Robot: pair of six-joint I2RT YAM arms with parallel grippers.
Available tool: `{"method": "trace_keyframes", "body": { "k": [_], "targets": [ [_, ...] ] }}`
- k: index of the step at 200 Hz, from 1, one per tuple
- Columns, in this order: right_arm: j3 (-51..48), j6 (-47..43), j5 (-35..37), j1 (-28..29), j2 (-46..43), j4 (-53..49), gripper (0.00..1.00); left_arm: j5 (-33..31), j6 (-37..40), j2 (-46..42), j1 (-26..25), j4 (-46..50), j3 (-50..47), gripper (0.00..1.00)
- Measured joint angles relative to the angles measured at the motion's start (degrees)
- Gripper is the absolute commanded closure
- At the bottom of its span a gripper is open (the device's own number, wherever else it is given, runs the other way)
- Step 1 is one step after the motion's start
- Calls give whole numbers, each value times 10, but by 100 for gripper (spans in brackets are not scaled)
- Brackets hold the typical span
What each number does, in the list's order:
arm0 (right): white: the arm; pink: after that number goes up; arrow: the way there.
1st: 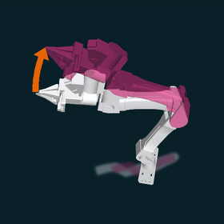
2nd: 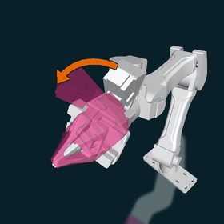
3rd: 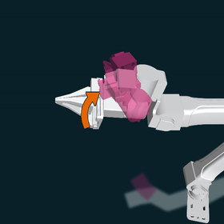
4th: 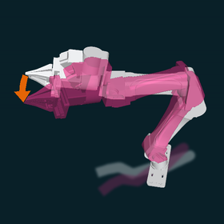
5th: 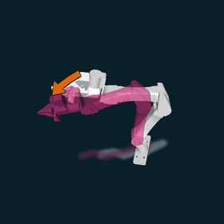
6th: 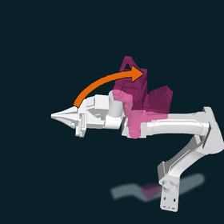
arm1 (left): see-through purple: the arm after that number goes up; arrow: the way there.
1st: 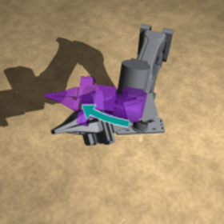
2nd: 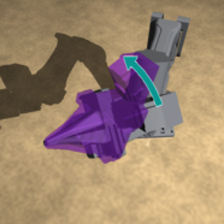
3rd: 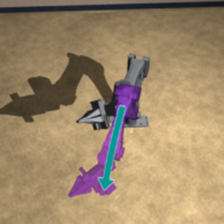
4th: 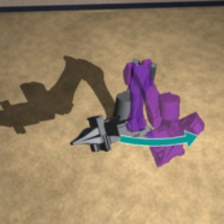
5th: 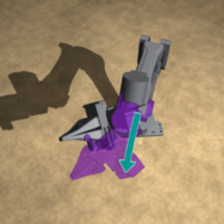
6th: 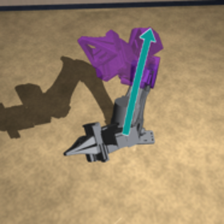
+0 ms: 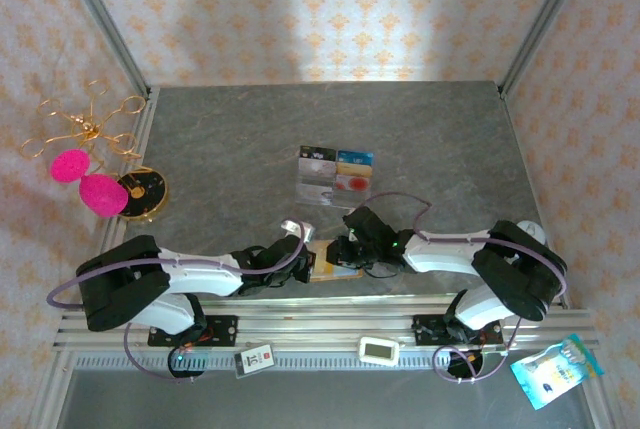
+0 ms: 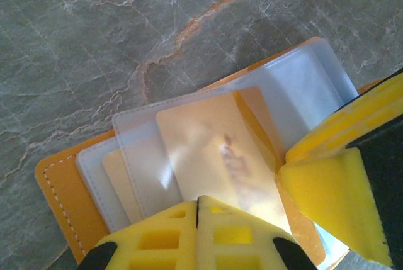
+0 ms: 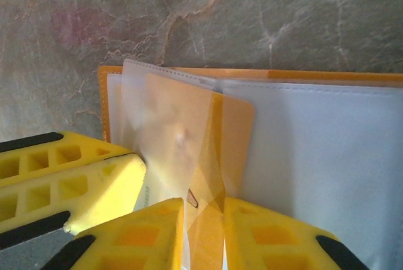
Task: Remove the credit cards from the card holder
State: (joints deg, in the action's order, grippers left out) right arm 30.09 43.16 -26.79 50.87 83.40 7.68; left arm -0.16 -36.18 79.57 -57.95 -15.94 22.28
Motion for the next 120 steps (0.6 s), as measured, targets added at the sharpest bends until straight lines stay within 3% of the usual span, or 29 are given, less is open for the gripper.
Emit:
{"method": "trace_keyframes", "body": {
  "k": [73, 120],
  "targets": [
    [-5, 1, 6, 1, -2, 2, 76, 4, -9, -25, 3, 0, -19, 100],
    [-1, -3, -16, 1, 21, 26, 81, 8, -9, -9, 3, -6, -11, 100]
  ]
}}
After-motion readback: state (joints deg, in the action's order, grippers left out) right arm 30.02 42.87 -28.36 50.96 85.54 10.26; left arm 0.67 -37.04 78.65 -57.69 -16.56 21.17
